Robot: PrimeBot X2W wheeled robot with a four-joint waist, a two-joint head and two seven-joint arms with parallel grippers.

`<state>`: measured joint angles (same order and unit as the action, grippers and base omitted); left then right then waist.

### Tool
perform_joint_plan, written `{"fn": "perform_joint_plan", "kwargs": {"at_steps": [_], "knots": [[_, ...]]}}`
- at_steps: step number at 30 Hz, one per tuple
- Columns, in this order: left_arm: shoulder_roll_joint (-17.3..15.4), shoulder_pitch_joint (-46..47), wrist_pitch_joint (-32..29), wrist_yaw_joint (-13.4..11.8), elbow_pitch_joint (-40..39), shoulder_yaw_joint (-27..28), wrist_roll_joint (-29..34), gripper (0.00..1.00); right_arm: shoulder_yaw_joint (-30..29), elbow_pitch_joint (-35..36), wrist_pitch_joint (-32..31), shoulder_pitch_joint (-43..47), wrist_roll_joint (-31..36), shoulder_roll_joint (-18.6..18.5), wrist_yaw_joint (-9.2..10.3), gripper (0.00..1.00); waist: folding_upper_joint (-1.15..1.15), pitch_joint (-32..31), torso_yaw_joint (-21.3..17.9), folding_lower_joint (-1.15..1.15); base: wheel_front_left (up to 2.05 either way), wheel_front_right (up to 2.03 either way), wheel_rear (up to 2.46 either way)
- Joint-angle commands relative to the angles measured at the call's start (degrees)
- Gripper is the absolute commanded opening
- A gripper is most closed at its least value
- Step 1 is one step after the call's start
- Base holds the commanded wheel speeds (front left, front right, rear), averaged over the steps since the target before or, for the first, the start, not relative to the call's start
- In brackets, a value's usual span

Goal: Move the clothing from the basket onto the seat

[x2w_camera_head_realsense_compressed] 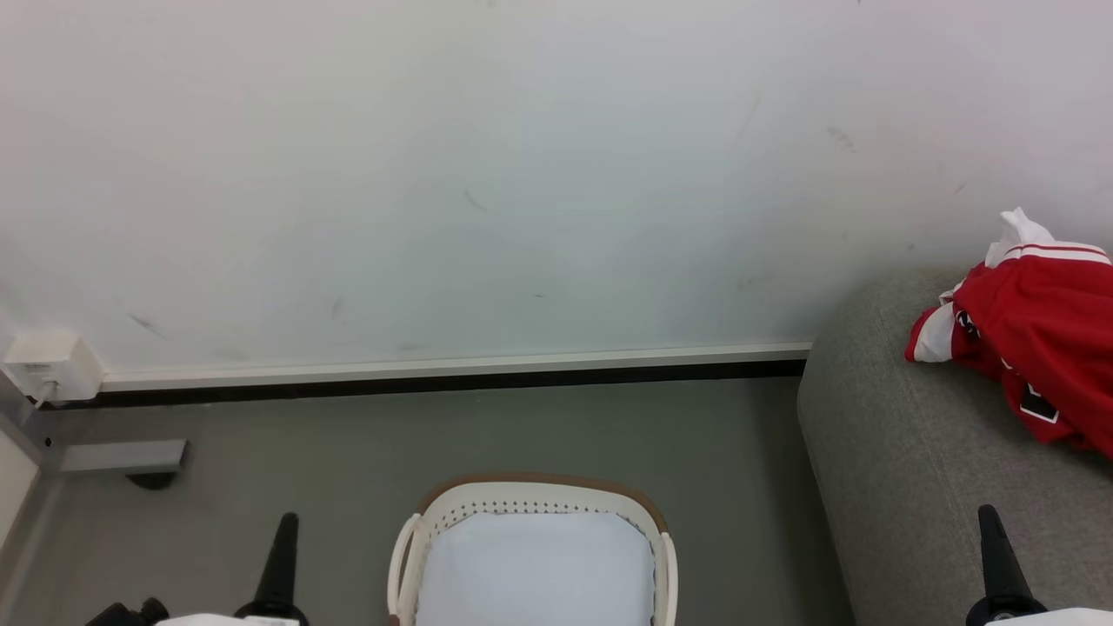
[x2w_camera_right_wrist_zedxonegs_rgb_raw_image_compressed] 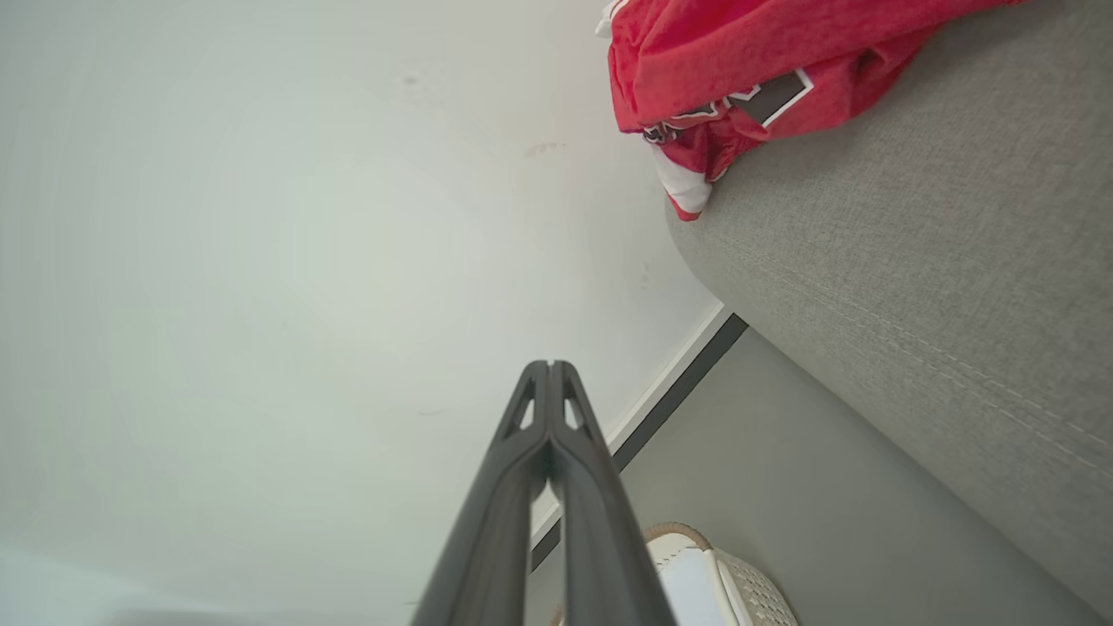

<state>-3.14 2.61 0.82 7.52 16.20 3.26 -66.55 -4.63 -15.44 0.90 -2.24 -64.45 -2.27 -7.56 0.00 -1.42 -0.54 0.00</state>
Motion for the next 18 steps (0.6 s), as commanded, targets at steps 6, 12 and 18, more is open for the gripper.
{"fn": "perform_joint_plan", "kwargs": {"at_steps": [6, 12, 18], "knots": [[-0.2, 1.5, -1.2, 0.0, -0.9, 0.8, -4.1, 0.0, -0.5, 0.8, -1.2, -1.6, -4.1, -0.7, 0.08, 0.0, 0.0, 0.2, 0.1, 0.0, 0.0, 0.0, 0.0], [-0.1, 1.8, -2.0, 0.0, -1.1, 1.1, -7.0, 0.0, -0.7, 0.9, -2.0, -1.8, -7.3, -0.7, 0.08, 0.0, 0.0, 0.3, 0.1, 0.0, 0.0, 0.0, 0.0], [-0.1, 2.2, -2.8, 0.0, -1.3, 1.4, -9.8, 0.0, -0.9, 1.0, -2.8, -2.2, -10.5, -0.7, 0.09, 0.0, 0.0, 0.5, 0.2, 0.0, 0.0, 0.0, 0.0]]}}
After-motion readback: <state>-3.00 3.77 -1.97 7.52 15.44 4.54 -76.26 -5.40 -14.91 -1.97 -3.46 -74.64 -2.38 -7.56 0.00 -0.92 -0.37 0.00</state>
